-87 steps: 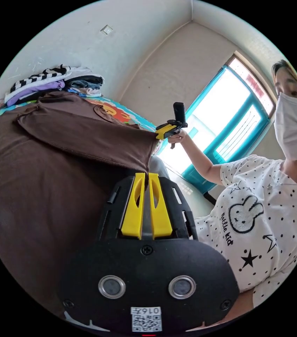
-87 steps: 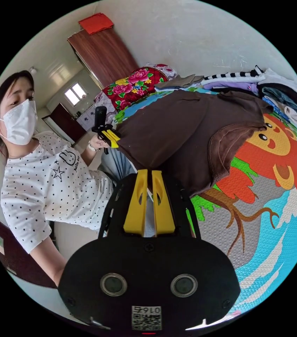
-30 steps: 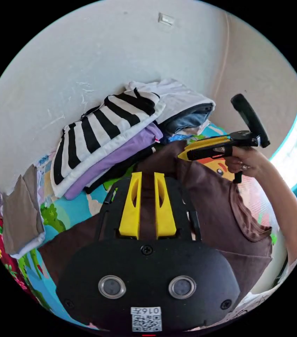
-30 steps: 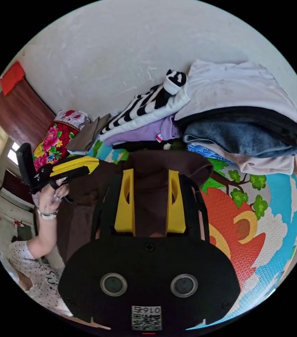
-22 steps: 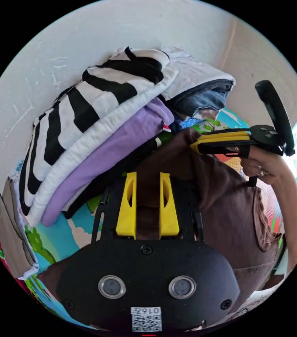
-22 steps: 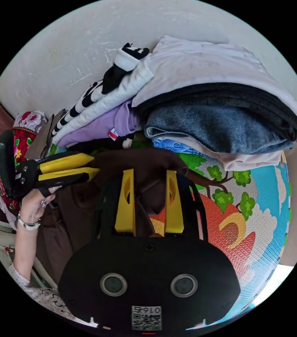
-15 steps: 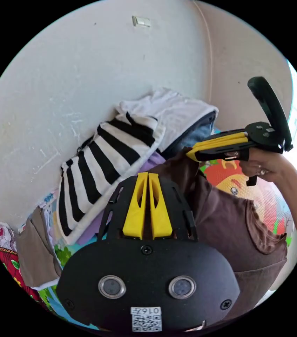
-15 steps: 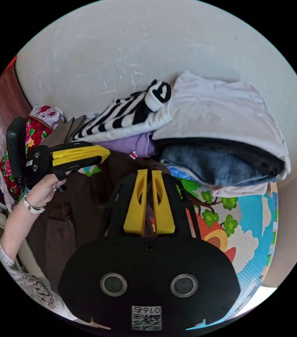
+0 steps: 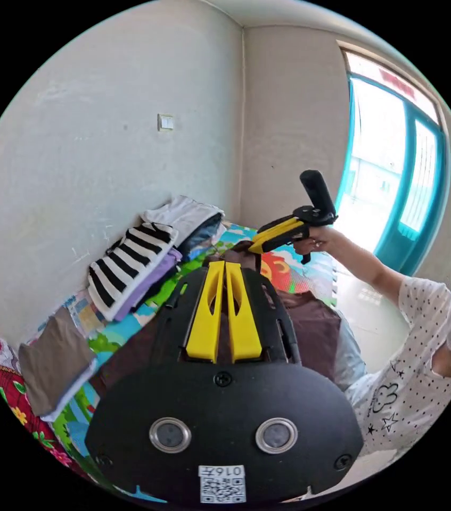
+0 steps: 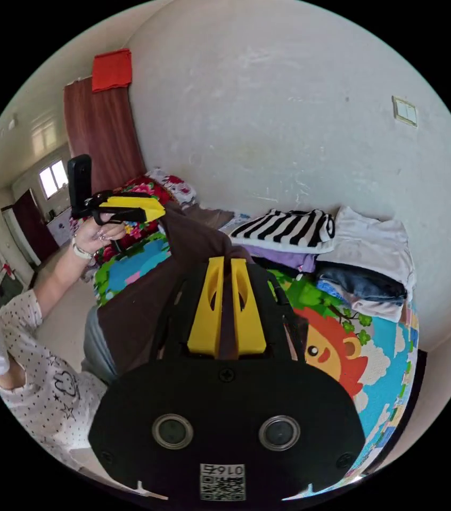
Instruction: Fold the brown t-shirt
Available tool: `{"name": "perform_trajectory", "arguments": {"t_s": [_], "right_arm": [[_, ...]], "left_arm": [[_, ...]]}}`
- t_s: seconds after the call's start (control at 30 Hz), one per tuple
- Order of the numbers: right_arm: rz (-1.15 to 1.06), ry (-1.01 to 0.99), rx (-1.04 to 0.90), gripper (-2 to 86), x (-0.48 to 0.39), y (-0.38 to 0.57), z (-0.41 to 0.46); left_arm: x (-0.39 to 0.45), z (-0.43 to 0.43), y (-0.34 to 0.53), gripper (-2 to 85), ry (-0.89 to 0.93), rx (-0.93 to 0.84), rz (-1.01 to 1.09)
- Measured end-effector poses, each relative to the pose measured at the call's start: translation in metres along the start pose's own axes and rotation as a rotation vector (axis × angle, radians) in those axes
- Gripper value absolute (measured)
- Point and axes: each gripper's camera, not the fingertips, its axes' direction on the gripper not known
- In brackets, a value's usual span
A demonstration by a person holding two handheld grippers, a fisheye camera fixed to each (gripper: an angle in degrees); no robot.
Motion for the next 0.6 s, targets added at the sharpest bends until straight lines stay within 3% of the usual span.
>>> {"name": "perform_trajectory", "arguments": {"t_s": [0.13, 0.2, 0.37, 0.53, 0.6], "right_arm": [[-0.021, -0.174, -0.267, 5.1, -0.022, 0.061, 0.057], [-0.022, -0.165, -0.371, 10.8, -0.019, 0.081, 0.076], [-0.081, 0.128, -0.191, 11.7, 0.027, 0.077, 0.056], [0.088, 0.169, -0.172, 10.7, 0.124, 0.045, 0.073], [0.148, 0.140, -0.215, 10.7, 0.163, 0.041, 0.090]], "left_arm": [[0.008, 0.059, 0.090, 1.3, 0.119, -0.205, -0.043], [-0.004, 0.084, 0.121, 4.2, 0.142, -0.272, -0.082], [-0.079, 0.114, 0.092, 5.0, 0.029, -0.195, -0.134], [-0.187, 0.216, 0.037, 4.7, 0.032, -0.224, -0.167], [-0.241, 0.281, 0.032, 5.7, 0.004, -0.283, -0.276]]}}
